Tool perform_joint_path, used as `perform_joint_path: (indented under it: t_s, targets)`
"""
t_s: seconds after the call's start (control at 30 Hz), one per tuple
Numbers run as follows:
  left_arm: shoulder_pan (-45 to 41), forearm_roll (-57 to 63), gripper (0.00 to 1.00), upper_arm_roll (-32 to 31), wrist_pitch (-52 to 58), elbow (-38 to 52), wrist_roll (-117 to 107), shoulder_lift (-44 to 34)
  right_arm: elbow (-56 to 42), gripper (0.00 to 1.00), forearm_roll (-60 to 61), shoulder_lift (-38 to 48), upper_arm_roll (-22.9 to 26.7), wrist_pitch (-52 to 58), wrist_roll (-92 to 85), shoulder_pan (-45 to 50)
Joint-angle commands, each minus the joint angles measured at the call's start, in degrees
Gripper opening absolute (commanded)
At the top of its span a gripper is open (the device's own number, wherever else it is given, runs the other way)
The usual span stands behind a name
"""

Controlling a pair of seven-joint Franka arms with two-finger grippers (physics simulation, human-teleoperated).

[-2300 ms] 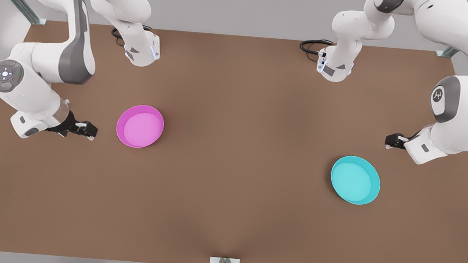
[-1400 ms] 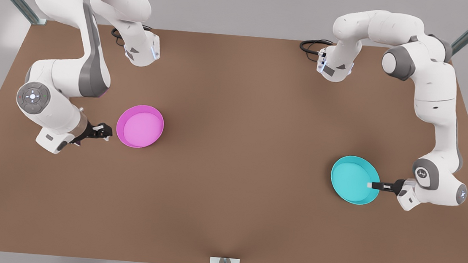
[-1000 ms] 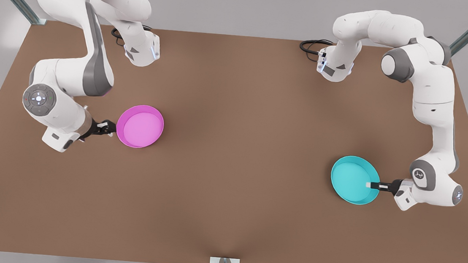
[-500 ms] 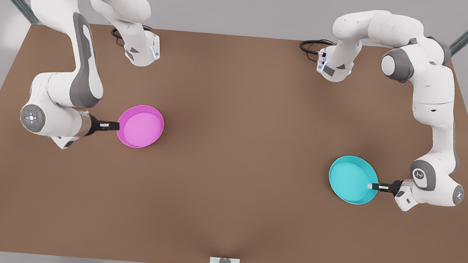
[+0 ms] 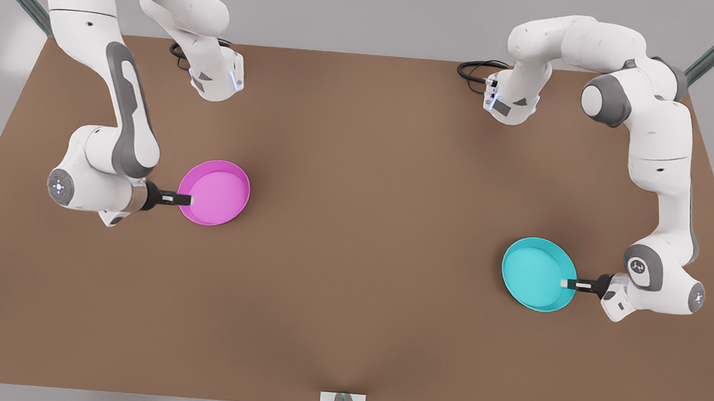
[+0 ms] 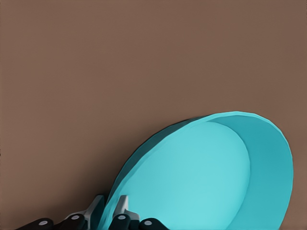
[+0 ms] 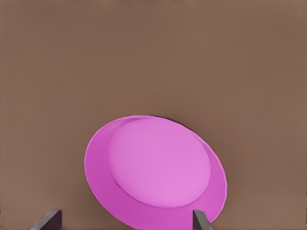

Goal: Flip the blue plate over with the left arm, and stack the pink plate on top of the blue plate with the right arm

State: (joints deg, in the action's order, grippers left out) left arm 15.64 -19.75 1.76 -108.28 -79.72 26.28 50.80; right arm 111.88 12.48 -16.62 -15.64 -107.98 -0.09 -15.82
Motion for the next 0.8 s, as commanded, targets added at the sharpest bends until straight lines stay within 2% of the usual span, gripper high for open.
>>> perform_joint_path:
  t_s: [0.0, 0.37, 0.5, 0.6, 0.77]
  targets:
    - [-0.08, -0.03, 0.31, 0.0, 0.0, 0.0, 0.0, 0.0, 0.01, 1.0, 0.0, -0.08, 0.0, -0.04, 0.0, -0.09]
    - [-0.09, -0.03, 0.26, 0.0, 0.0, 0.0, -0.09, 0.0, -0.08, 1.0, 0.09, -0.34, 0.0, 0.05, 0.44, -0.53]
    - [-0.09, 0.06, 0.26, 0.09, 0.09, 0.09, 0.0, -0.18, 7.48, 1.0, 0.09, -0.43, 0.0, -6.63, 0.26, -0.61]
    - [-0.17, 0.15, 0.26, 0.09, 0.09, 0.09, 0.09, -0.36, 7.3, 1.0, 0.09, -0.43, 0.0, -6.72, -2.01, -0.61]
    - [-0.61, 0.41, 0.26, 0.09, 0.44, 0.09, -0.35, -3.34, 7.48, 1.0, 0.0, -2.8, 0.09, -7.77, -10.28, -6.68]
